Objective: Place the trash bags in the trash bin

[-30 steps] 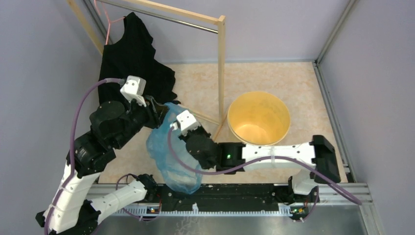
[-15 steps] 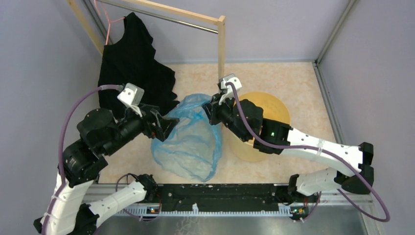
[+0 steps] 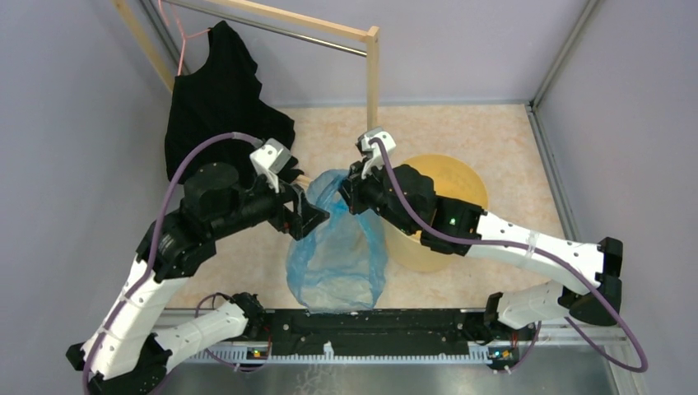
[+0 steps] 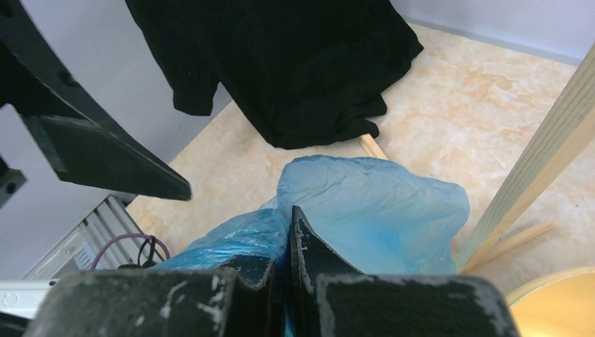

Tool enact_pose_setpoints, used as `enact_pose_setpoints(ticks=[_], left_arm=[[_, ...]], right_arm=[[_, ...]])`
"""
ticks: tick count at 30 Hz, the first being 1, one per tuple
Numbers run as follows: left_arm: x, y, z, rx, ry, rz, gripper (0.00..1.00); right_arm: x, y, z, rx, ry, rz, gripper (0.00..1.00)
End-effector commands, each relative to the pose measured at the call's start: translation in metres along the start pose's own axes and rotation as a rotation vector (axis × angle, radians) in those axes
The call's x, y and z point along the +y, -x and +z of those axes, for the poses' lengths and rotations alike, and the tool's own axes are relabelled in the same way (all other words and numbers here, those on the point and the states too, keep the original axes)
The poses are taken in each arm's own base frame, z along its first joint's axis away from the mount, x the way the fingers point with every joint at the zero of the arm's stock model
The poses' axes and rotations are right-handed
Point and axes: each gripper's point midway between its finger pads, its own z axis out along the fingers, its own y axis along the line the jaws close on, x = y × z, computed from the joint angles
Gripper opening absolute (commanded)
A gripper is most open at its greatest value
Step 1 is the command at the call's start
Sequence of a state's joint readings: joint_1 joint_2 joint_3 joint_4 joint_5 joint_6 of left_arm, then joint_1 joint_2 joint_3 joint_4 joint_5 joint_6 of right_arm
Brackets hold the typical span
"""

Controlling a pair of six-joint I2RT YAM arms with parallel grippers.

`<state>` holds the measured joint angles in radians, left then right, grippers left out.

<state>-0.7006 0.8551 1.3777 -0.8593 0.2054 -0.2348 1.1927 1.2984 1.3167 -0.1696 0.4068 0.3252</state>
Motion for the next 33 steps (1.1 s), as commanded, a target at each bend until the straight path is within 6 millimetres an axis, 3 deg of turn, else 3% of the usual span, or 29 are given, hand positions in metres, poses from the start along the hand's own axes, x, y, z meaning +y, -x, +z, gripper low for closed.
enact_pose_setpoints(ticks=[1, 3, 8, 14, 18, 22, 27, 33], left_arm=[[-0.013, 0.002, 0.010, 0.001, -0.089, 0.009, 0.85], [-0.016, -0.001, 0.014, 0.014, -0.112, 0.008, 0.75], [-0.010, 0.009, 0.014, -0.016, -0.072, 0.018, 0.31], [0.003, 0.038, 0.007, -0.144, 0.029, 0.015, 0.00], [0.007, 0.052, 0.009, -0.207, 0.050, -0.004, 0.00], [0.006, 0.061, 0.015, -0.233, 0.045, -0.015, 0.00], [0.003, 0.065, 0.024, -0.224, 0.032, -0.023, 0.00], [0.007, 0.068, 0.027, -0.229, 0.049, -0.027, 0.00]], right_arm=[[0.004, 0.030, -0.005, -0.061, 0.027, 0.033, 0.00], [0.002, 0.030, -0.005, -0.062, 0.028, 0.034, 0.00], [0.001, 0.023, -0.004, -0.049, 0.047, 0.007, 0.00], [0.009, 0.004, -0.013, -0.019, 0.139, 0.016, 0.00], [0.040, -0.003, -0.018, -0.013, 0.318, 0.063, 0.06], [0.061, -0.003, -0.025, -0.002, 0.433, 0.103, 0.36], [0.063, -0.003, -0.029, 0.006, 0.433, 0.140, 0.66], [0.047, 0.004, -0.043, -0.010, 0.358, 0.123, 0.79]])
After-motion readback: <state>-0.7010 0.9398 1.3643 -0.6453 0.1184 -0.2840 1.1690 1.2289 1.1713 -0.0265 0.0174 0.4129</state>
